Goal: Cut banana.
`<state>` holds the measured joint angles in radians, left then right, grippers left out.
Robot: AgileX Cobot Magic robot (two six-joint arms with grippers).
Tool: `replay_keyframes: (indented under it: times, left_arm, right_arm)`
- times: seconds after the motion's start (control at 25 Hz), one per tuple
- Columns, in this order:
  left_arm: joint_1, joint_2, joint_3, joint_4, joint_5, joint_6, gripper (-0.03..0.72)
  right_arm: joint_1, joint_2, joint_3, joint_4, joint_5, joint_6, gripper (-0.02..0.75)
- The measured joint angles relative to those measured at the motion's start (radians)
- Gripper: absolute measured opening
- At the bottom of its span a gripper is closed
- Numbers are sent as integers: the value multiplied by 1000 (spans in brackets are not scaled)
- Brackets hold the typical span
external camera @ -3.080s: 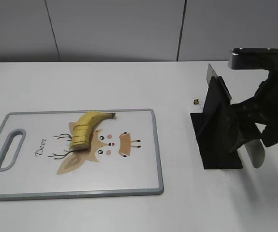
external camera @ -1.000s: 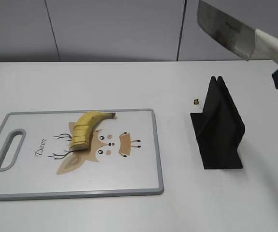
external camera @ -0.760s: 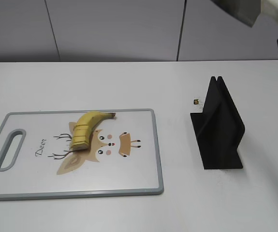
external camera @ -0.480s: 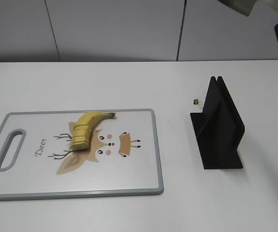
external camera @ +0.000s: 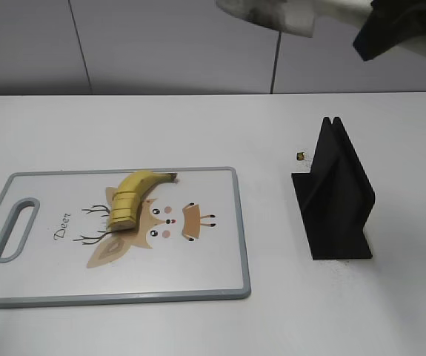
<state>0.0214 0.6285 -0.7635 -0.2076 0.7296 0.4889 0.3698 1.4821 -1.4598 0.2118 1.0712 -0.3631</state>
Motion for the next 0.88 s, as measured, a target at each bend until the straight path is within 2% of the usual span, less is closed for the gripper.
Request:
replay_keyframes:
  times: [0.12, 0.28, 0.52, 0.64, 0.88]
  left_arm:
    - [0, 141, -72, -105, 8, 174, 493]
    - [-23, 314, -207, -204, 69, 364, 583]
    - [-137, 553, -408, -225, 210, 643, 611]
    - [-155, 668, -483, -226, 250, 753, 610]
    - [-159, 830, -586, -234, 381, 866, 590]
  right_arm:
    - [0, 68, -39, 70, 3, -147, 162]
    - [2, 152, -73, 140, 2, -323, 162]
    - [7, 264, -131, 175, 18, -602, 162]
    - [28, 315, -166, 175, 32, -686, 162]
    - [94, 423, -256, 181, 37, -758, 161]
